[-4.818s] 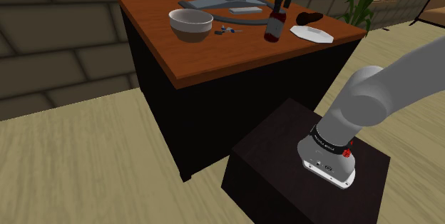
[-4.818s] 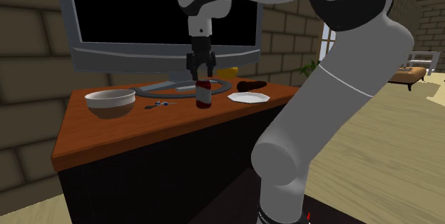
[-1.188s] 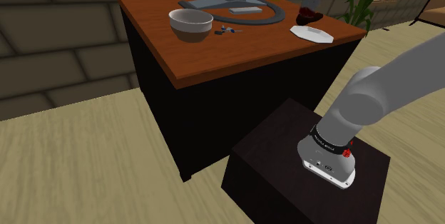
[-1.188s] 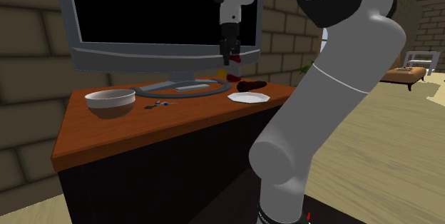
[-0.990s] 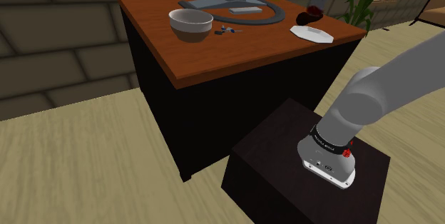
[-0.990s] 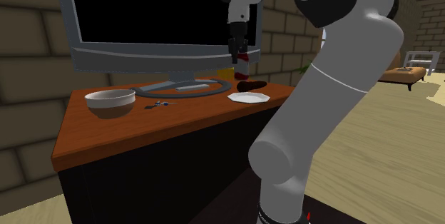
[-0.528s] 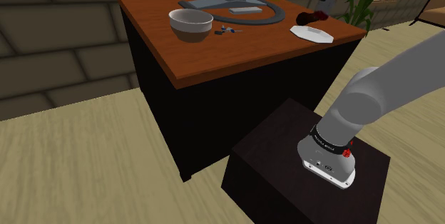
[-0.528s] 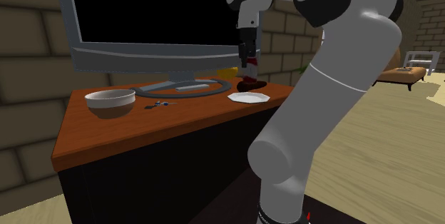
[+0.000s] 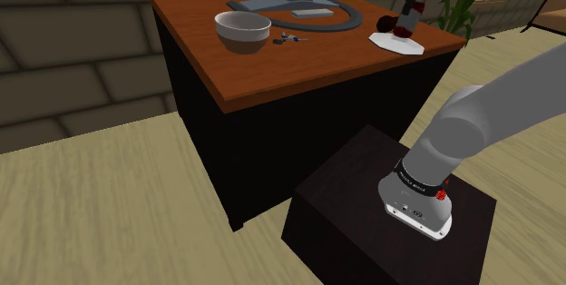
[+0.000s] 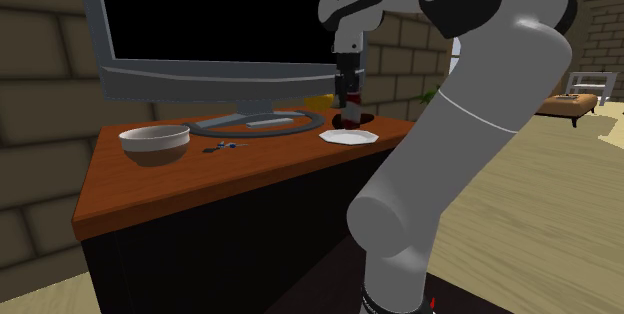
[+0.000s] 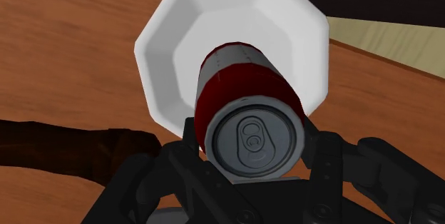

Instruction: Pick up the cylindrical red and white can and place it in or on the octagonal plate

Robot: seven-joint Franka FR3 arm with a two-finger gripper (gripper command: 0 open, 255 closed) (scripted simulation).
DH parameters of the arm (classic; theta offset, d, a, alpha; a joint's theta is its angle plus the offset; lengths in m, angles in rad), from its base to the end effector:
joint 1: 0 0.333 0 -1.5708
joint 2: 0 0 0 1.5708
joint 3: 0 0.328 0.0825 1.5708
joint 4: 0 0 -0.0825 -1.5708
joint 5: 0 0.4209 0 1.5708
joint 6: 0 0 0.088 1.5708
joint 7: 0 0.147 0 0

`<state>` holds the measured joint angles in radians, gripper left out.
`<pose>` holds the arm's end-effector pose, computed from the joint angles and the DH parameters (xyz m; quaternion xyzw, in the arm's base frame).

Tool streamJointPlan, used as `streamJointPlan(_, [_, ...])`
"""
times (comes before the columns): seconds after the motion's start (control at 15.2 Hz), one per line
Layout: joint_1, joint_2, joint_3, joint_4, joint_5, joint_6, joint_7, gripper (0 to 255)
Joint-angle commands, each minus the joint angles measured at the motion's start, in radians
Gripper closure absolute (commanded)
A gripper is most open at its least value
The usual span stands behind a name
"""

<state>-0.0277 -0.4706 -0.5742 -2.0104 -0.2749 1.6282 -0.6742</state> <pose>0.3404 -0.3284 0.5771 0.9976 0.0667 0.0019 0.0171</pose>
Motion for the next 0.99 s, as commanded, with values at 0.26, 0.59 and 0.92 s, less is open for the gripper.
streamJointPlan(0.26, [-0.006, -0.012, -0.008, -0.085, -0.011, 0.073, 0.011, 255])
streamJointPlan(0.59, [-0.006, -0.012, -0.008, -0.085, -0.011, 0.073, 0.011, 255])
streamJointPlan(0.92, [-0.006, -0.012, -0.008, -0.085, -0.011, 0.073, 0.011, 0])
